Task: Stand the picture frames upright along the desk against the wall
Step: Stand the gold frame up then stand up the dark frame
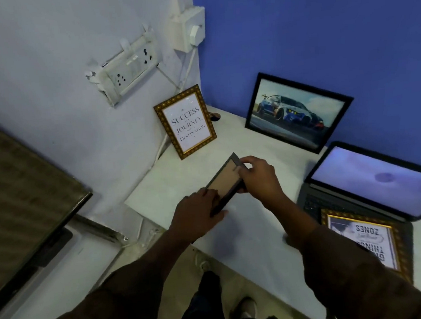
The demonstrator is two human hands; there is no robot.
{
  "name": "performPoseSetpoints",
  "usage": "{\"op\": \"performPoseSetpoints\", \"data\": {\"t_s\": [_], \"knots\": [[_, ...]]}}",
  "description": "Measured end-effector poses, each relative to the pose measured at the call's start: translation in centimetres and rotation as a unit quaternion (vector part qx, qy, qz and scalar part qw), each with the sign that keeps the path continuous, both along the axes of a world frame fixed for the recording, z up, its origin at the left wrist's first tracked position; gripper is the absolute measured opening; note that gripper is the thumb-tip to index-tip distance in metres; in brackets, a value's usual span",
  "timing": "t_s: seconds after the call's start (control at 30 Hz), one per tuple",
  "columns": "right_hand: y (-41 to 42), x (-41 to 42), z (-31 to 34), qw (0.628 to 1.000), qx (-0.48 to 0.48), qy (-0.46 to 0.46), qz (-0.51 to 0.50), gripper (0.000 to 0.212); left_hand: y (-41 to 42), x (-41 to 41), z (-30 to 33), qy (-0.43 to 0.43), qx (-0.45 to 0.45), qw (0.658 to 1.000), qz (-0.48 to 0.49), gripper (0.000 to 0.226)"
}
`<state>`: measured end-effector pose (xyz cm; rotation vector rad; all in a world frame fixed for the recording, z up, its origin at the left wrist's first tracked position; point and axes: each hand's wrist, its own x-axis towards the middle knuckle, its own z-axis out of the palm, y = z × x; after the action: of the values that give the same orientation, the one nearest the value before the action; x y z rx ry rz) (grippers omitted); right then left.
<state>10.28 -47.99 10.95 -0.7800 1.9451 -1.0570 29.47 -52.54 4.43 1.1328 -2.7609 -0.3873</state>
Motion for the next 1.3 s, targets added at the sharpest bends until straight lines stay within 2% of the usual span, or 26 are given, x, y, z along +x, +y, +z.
{"op": "performPoseSetpoints", "data": {"t_s": [0.1,0.2,0.27,0.33,0.4,0.47,0.53,0.63,0.7,0.83,0.97,1.17,1.23,1.3], "knots": [[2.2,0.4,2.1,0.998,-0.012,-0.064,-0.023,0.024,3.2,0.4,0.7,0.109,-0.026,0.992,0.053,0.041],[4.0,0.2,3.8,0.987,-0.063,-0.145,-0.037,0.038,4.4,0.2,2.2,0.162,-0.032,0.981,0.1,0.027],[5.9,-0.5,4.4,0.985,-0.097,-0.135,-0.05,0.038,5.3,-0.1,3.4,0.192,-0.012,0.973,0.125,0.024],[7.6,-1.6,4.2,0.987,-0.108,-0.08,-0.083,0.039,5.9,-0.4,4.4,0.255,0.07,0.951,0.163,0.025],[9.7,-2.9,3.6,0.988,-0.077,-0.019,-0.131,0.043,6.2,-0.8,5.6,0.328,0.193,0.902,0.203,0.025],[12.2,-4.1,2.9,0.984,-0.043,-0.003,-0.172,0.045,6.6,-1.3,6.7,0.411,0.336,0.816,0.229,0.024],[14.5,-4.7,2.0,0.983,-0.023,-0.022,-0.179,0.05,7.3,-1.8,7.8,0.459,0.435,0.738,0.235,0.025],[17.1,-4.9,1.0,0.983,-0.019,-0.097,-0.156,0.048,8.5,-2.5,9.0,0.474,0.499,0.694,0.211,0.028],[18.6,-4.0,1.8,0.98,-0.031,-0.131,-0.144,0.049,9.5,-2.8,9.3,0.47,0.521,0.686,0.19,0.028],[20.8,-1.8,3.9,0.964,-0.094,-0.192,-0.157,0.043,11.5,-2.2,9.5,0.448,0.527,0.703,0.165,0.028],[22.8,0.6,4.2,0.969,-0.106,-0.144,-0.171,0.041,13.5,-0.4,8.4,0.433,0.535,0.709,0.154,0.029],[28.9,3.7,3.1,0.971,-0.119,-0.037,-0.205,0.035,17.8,1.3,5.7,0.296,0.475,0.818,0.134,0.035],[30.9,3.8,2.9,0.971,-0.121,-0.018,-0.207,0.034,19.4,1.3,5.2,0.271,0.504,0.811,0.123,0.039],[32.9,3.5,3.1,0.968,-0.129,-0.001,-0.216,0.032,21.1,0.7,5.1,0.269,0.559,0.776,0.114,0.04]]}}
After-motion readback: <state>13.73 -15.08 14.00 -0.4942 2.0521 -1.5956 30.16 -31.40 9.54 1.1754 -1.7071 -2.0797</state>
